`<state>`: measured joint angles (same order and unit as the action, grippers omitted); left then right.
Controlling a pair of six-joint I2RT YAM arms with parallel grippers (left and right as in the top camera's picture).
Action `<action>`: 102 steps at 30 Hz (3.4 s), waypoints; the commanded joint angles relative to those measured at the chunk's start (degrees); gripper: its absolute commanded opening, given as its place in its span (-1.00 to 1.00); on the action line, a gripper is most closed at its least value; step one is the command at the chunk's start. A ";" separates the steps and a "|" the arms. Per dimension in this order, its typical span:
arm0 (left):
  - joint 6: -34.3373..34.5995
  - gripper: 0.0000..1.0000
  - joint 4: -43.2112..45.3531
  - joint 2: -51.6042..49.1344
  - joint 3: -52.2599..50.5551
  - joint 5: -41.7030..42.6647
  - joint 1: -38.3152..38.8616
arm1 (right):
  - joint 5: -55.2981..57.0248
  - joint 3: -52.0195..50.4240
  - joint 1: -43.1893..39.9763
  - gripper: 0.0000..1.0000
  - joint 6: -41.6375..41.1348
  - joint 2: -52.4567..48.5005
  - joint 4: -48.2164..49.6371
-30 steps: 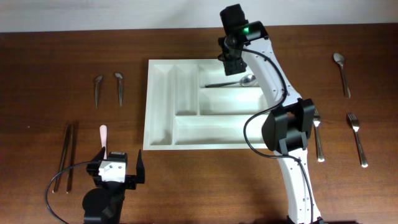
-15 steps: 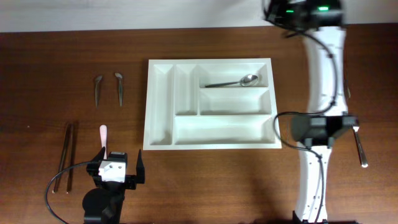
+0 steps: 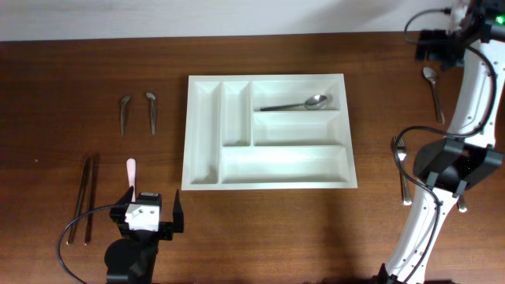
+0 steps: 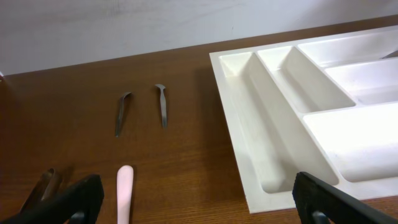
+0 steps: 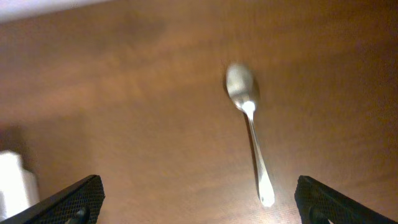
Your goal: Pack container
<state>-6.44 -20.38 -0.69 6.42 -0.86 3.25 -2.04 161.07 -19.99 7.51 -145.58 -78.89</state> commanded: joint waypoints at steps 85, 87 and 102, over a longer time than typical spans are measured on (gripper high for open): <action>-0.55 0.98 -0.07 0.39 -0.22 -0.37 -0.31 | -1.84 -14.97 -7.52 0.98 14.53 -11.39 9.53; -0.55 0.99 -0.07 0.39 -0.22 -0.37 -0.31 | -1.84 -15.23 -7.52 0.98 14.53 -11.39 9.57; -0.55 0.98 -0.07 0.39 -0.22 -0.37 -0.31 | -1.84 -15.43 -7.52 -0.24 12.92 -11.39 12.11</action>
<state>-6.44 -20.38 -0.69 6.42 -0.86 3.25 -5.30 147.09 -27.20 20.86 -156.18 -67.00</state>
